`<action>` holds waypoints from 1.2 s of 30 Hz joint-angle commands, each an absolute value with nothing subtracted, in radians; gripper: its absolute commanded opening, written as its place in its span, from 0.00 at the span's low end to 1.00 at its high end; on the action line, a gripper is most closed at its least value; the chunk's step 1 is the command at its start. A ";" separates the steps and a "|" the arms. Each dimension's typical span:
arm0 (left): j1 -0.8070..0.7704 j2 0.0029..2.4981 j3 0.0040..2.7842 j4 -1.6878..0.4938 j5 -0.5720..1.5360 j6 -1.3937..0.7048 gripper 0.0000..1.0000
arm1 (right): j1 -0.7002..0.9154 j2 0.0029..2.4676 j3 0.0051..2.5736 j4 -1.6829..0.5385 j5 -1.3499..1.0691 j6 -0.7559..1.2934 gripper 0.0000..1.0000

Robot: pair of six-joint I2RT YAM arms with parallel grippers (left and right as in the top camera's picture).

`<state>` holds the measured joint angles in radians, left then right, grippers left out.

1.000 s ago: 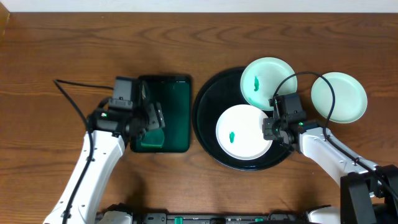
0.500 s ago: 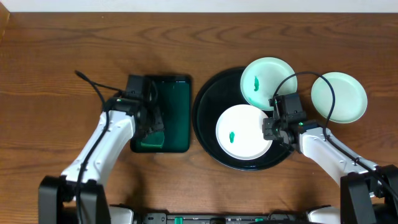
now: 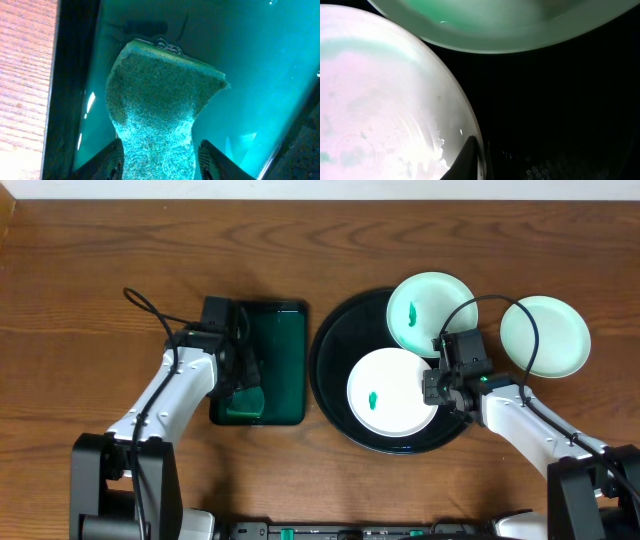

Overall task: Clean dirty plates on tray and stack at the side
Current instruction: 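Lower left gripper into the green tray and grasp the sponge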

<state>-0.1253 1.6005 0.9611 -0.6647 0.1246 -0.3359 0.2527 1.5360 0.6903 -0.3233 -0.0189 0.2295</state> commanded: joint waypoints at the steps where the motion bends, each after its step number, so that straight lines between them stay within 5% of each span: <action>1: -0.123 1.603 0.968 -0.667 0.116 -0.275 0.49 | 0.263 1.541 0.687 -0.315 -0.028 0.231 0.04; 17: -0.124 1.711 0.968 -0.645 0.116 -0.266 0.42 | 0.263 1.541 0.687 -0.314 -0.028 0.231 0.04; 23: -0.124 1.730 0.968 -0.645 0.118 -0.265 0.19 | 0.263 1.541 0.687 -0.314 -0.028 0.230 0.04; 29: -0.124 1.669 0.991 -0.649 0.147 -0.239 0.08 | 0.263 1.541 0.687 -0.314 -0.028 0.230 0.34; 36: -0.124 1.420 1.015 -0.664 0.147 -0.198 0.07 | 0.263 1.541 0.687 -0.314 -0.036 0.230 0.36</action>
<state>-0.1253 1.5436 0.9668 -0.6571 0.1349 -0.2489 0.2531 1.5364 0.6903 -0.3164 -0.0269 0.2272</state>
